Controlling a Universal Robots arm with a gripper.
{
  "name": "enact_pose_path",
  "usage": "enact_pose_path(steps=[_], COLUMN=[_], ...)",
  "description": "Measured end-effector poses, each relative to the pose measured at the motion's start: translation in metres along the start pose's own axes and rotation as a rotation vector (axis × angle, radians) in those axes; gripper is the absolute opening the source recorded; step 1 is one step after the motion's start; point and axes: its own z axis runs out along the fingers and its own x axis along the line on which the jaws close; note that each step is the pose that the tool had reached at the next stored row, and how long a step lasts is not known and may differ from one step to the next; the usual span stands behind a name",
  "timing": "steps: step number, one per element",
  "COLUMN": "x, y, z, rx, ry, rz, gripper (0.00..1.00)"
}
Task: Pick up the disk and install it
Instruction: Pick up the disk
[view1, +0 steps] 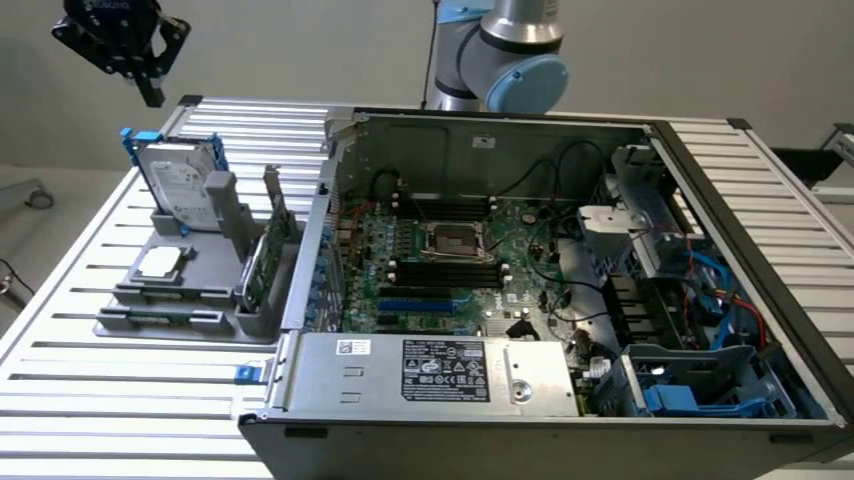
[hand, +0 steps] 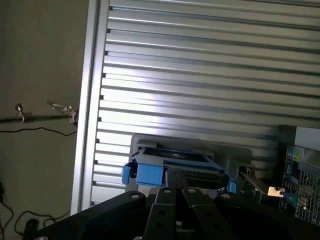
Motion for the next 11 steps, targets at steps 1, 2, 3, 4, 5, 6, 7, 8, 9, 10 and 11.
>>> enact_pose_path(steps=[1, 2, 3, 4, 5, 6, 7, 8, 9, 10, 11], x=[0.0000, 0.0000, 0.0000, -0.0001, 0.0000, 0.0000, 0.0000, -0.0001, -0.0001, -0.0001, -0.0001], y=[0.0000, 0.0000, -0.0001, -0.0001, -0.0001, -0.0001, -0.0001, -0.0001, -0.0002, -0.0002, -0.0002], z=[0.0004, 0.0008, 0.0012, 0.0016, 0.0019, 0.0024, 0.0027, 0.0032, 0.0036, 0.0040, 0.0044], rx=[0.0003, 0.0006, 0.0009, 0.0012, 0.0015, 0.0018, 0.0021, 0.0024, 0.0027, 0.0030, 0.0033], ry=[0.0009, 0.0017, 0.0025, 0.0033, 0.0042, 0.0050, 0.0058, 0.0066, 0.0075, 0.0083, 0.0091], rz=[-0.018, -0.037, -0.054, -0.072, -0.090, -0.108, -0.126, -0.145, -0.163, -0.181, -0.199], gripper=[0.11, 0.11, 0.11, 0.11, 0.11, 0.11, 0.11, 0.11, 0.11, 0.11, 0.11])
